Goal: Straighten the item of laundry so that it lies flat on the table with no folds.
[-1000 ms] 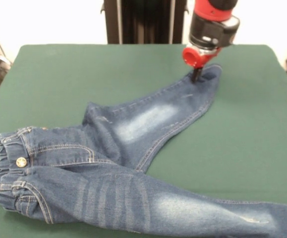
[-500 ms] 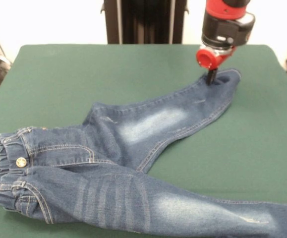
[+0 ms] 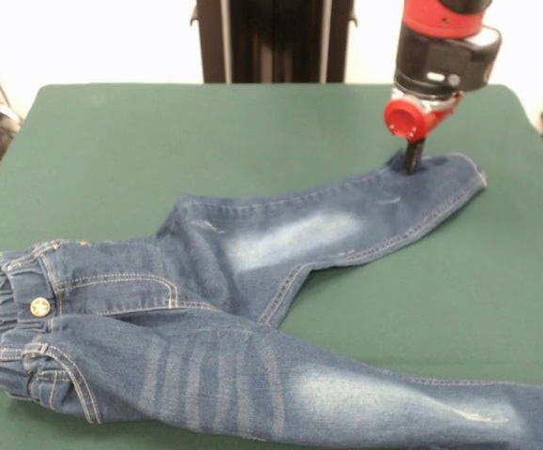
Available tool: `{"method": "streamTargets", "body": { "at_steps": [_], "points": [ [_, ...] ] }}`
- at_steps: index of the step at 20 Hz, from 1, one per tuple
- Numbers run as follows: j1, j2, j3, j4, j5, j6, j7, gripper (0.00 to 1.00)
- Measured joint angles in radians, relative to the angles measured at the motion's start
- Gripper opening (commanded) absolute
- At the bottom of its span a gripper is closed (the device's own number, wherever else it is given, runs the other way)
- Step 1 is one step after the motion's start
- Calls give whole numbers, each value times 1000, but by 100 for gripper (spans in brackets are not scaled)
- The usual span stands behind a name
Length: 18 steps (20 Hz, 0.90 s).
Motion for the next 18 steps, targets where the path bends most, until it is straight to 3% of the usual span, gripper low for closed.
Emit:
{"method": "streamTargets", "body": {
  "at_steps": [18],
  "points": [
    [75, 106, -92, -192, -1, 116, 71, 0]
  ]
}}
